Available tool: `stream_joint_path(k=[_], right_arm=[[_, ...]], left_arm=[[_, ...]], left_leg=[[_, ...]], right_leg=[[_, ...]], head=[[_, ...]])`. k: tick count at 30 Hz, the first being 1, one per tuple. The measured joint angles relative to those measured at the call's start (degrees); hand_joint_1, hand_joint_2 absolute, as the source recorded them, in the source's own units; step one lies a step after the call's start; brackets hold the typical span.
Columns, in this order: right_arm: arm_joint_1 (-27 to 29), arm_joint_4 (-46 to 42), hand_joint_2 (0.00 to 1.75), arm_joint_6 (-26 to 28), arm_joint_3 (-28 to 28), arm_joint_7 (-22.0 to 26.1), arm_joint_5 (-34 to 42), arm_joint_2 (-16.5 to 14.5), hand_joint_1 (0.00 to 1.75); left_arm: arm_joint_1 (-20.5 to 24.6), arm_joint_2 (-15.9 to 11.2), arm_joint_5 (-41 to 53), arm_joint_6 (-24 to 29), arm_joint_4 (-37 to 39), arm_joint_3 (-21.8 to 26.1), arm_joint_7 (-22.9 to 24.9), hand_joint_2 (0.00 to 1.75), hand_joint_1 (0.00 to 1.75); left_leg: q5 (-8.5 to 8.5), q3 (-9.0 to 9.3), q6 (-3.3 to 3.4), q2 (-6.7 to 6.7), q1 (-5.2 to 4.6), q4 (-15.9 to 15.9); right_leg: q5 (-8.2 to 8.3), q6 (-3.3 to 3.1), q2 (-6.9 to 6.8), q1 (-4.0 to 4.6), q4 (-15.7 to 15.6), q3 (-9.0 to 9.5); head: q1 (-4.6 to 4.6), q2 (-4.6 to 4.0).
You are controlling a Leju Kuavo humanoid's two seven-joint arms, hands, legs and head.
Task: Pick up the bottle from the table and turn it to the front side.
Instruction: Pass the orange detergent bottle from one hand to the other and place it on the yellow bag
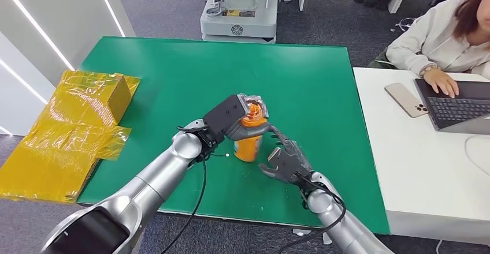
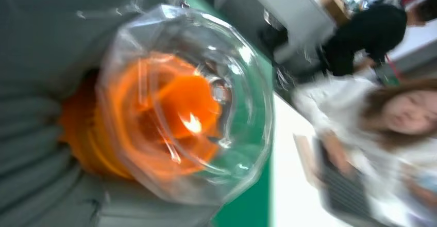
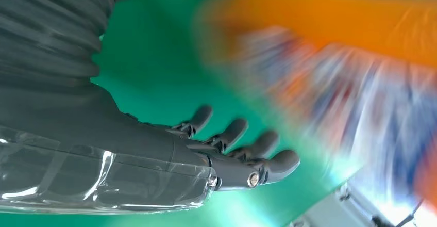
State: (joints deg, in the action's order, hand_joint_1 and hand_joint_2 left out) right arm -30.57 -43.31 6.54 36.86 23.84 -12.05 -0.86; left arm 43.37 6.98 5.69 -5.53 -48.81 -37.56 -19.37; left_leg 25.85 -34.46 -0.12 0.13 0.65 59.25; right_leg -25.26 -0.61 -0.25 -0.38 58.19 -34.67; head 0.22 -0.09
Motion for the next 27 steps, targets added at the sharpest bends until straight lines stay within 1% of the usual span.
stream_joint_path(k=[3,8,11,15,17,19,21,23,27], right_arm=[[0.44,-0.54,1.75,0.14,-1.07,0.08,-0.04,0.46,0.00],[1.09,-1.66,1.75,0.31,-2.32,0.66,0.09,1.28,0.00],[1.50,-2.46,1.75,0.62,-2.71,0.75,0.48,1.95,0.00],[2.10,-3.61,1.75,0.84,-3.07,0.81,1.03,2.93,0.00],[2.38,-4.15,1.75,0.97,-3.15,1.02,1.43,3.37,0.00],[2.75,-4.84,1.75,1.19,-3.28,1.32,1.81,3.71,0.00],[3.26,-5.78,1.75,1.62,-3.45,1.50,2.10,3.99,0.00],[3.98,-6.94,1.75,2.19,-3.67,1.51,2.23,4.28,0.00],[6.38,-10.01,1.75,3.55,-4.62,1.40,1.80,5.25,0.00]], left_arm=[[0.79,-1.68,7.41,5.79,-0.01,-0.06,0.48,1.75,1.75],[2.06,-4.02,16.35,10.72,-0.10,-0.06,1.45,1.75,1.75],[2.88,-4.98,21.63,13.68,-0.20,-0.06,2.56,1.75,1.75],[3.58,-6.09,32.12,20.25,-0.47,-0.06,5.02,1.75,1.75],[3.80,-6.84,40.26,24.70,-0.53,-0.24,7.37,1.75,1.75],[4.13,-8.00,52.24,30.07,-0.57,-0.89,11.44,1.75,1.75],[4.70,-9.51,64.02,34.25,-0.54,-1.72,15.57,1.75,1.75],[5.29,-10.84,71.58,35.92,-0.34,-2.14,18.27,1.75,1.75],[5.63,-13.00,82.05,35.82,1.83,-3.19,23.33,1.75,1.75]], left_leg=[[-0.02,0.02,-0.02,0.01,0.01,0.00],[-0.05,0.01,-0.06,-0.03,0.01,-0.01],[-0.05,0.00,-0.06,-0.04,0.01,0.00],[-0.04,0.00,-0.06,-0.03,0.00,0.00],[-0.04,0.00,-0.06,-0.02,0.00,0.00],[-0.04,0.00,-0.06,-0.01,0.00,0.00],[-0.04,0.01,-0.06,-0.01,0.01,0.00],[-0.05,0.01,-0.06,-0.01,0.02,-0.01],[-0.04,0.00,-0.07,-0.01,0.01,-0.03]], right_leg=[[0.01,-0.02,0.02,0.00,0.01,-0.02],[0.01,-0.02,0.00,0.01,0.04,-0.03],[0.01,-0.02,0.00,0.01,0.03,-0.03],[0.01,-0.01,0.00,0.00,0.03,-0.02],[0.01,-0.01,0.01,0.00,0.03,-0.03],[0.01,-0.01,0.02,0.00,0.03,-0.03],[0.01,-0.02,0.03,0.00,0.03,-0.04],[0.01,-0.02,0.02,0.01,0.03,-0.04],[0.01,-0.02,0.02,0.01,0.03,-0.05]], head=[[-0.01,0.00],[0.00,0.00],[0.00,0.01],[0.00,0.00],[0.00,0.01],[0.00,0.01],[0.00,0.00],[-0.01,0.00],[0.00,0.01]])
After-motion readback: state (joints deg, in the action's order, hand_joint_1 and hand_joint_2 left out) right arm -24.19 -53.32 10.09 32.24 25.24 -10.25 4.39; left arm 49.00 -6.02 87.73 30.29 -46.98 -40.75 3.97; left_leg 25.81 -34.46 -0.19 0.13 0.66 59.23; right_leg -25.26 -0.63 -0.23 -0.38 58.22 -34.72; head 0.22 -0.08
